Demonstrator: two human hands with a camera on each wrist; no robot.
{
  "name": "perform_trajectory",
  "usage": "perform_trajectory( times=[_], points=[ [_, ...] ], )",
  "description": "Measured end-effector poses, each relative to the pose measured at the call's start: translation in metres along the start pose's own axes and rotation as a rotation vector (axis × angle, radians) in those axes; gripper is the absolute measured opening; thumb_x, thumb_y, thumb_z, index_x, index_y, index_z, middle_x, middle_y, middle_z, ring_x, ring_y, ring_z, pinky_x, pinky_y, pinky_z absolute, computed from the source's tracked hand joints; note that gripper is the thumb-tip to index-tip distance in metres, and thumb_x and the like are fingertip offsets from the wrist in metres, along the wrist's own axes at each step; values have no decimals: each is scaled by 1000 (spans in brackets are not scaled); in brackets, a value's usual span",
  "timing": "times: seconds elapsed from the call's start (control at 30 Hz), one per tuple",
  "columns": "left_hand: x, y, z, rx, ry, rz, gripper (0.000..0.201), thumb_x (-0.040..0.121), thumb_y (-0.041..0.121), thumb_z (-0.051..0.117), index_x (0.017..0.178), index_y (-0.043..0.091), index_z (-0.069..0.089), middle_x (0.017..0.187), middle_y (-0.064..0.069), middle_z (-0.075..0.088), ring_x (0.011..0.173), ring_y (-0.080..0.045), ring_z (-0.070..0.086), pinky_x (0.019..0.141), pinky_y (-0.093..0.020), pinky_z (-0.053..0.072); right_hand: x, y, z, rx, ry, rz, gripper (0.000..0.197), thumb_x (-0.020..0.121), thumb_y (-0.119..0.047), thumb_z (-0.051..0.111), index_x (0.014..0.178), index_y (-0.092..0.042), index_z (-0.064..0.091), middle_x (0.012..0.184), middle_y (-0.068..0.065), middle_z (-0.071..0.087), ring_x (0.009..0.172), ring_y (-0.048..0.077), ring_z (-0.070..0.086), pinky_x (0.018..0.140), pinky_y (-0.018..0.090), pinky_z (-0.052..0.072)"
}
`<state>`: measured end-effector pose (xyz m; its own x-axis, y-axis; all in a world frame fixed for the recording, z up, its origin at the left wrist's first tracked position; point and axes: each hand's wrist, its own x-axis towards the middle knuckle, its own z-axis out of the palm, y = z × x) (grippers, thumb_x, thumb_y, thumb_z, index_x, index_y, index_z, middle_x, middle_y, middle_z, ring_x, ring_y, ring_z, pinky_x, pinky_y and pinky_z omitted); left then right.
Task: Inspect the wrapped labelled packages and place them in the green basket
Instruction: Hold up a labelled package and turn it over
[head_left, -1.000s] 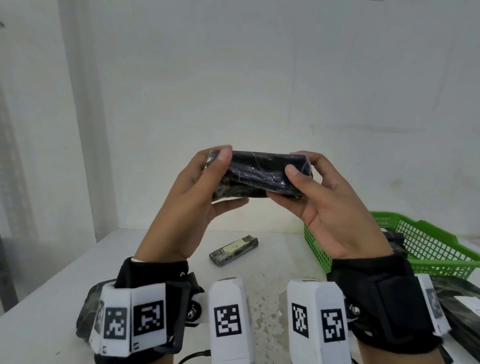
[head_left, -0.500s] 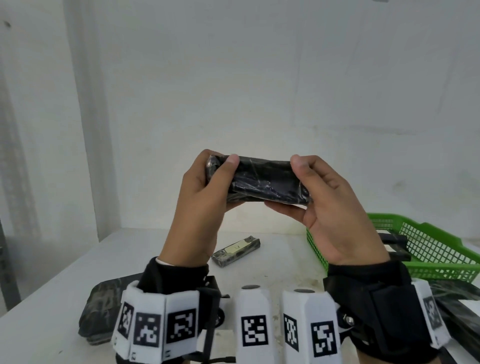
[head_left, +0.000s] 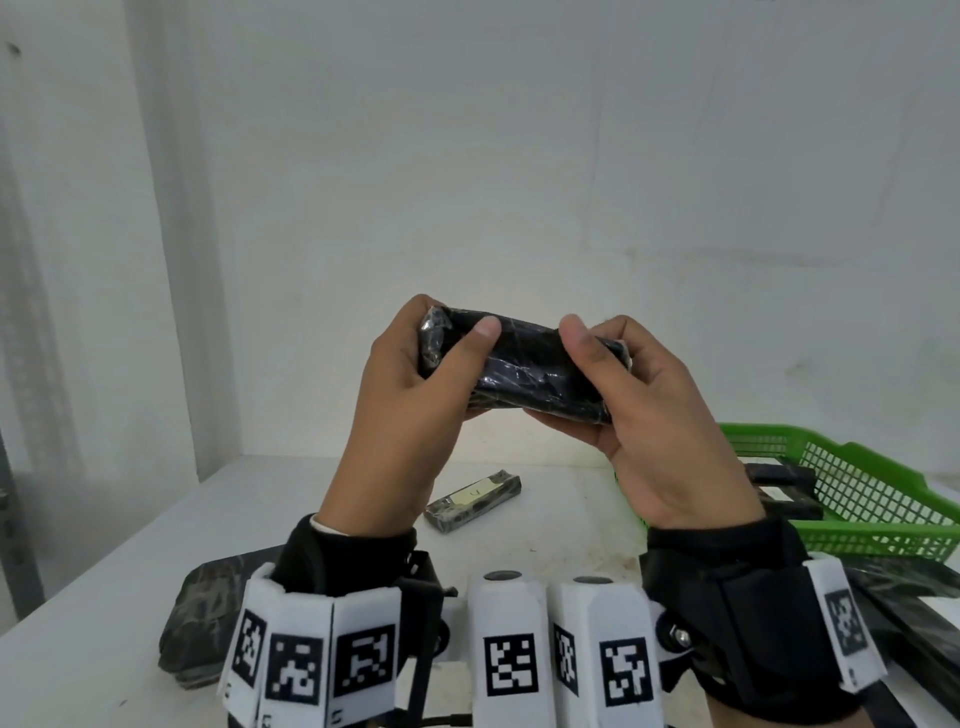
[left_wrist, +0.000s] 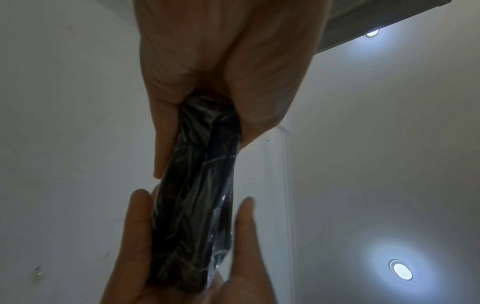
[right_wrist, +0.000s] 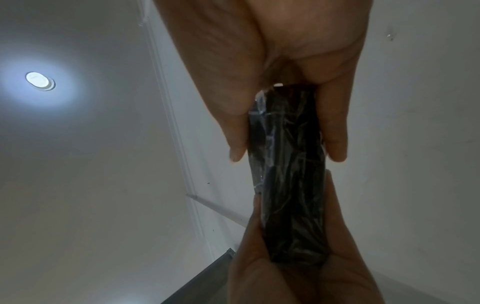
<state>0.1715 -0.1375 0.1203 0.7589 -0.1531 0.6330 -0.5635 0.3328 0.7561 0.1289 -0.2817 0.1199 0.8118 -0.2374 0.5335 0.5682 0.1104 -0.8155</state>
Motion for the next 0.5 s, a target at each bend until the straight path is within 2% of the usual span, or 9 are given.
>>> perform_trajectory(
  times=[0.1,0.17,0.27,0.37,0.5],
  points=[
    [0,0,0,-27,-1,-14,17,97,16,59,92,0,56,97,-25,69,86,-27,73,75,-34,61,-1,-2,1,-22,-26,38,48,60,-49,71,88,-14,53,88,1,67,91,16,71,78,34,60],
    [0,0,0,-58,-52,-50,26,95,21,63,102,-3,57,103,-24,70,91,-27,73,76,-33,61,-1,-1,0,-31,24,8,43,63,-43,73,87,-13,55,87,2,67,87,15,71,75,32,60],
    [0,2,-4,-64,-190,-117,41,83,33,69,112,5,58,109,-13,72,99,-21,73,81,-32,60,1,-1,-5,-31,99,-30,30,69,-32,73,80,-11,55,82,5,67,80,15,72,66,30,60],
    [1,0,-8,-93,-228,-112,44,82,27,65,118,2,57,114,-16,70,102,-23,72,82,-33,59,0,-2,-6,-24,118,-39,29,69,-30,72,79,-10,53,83,7,67,78,15,72,64,29,60],
    [2,-1,-8,-104,-196,-93,43,84,21,68,120,0,56,114,-16,70,102,-24,72,82,-34,60,0,-2,-2,19,71,6,43,71,-37,70,100,-8,58,96,7,71,90,15,73,74,30,60]
  ],
)
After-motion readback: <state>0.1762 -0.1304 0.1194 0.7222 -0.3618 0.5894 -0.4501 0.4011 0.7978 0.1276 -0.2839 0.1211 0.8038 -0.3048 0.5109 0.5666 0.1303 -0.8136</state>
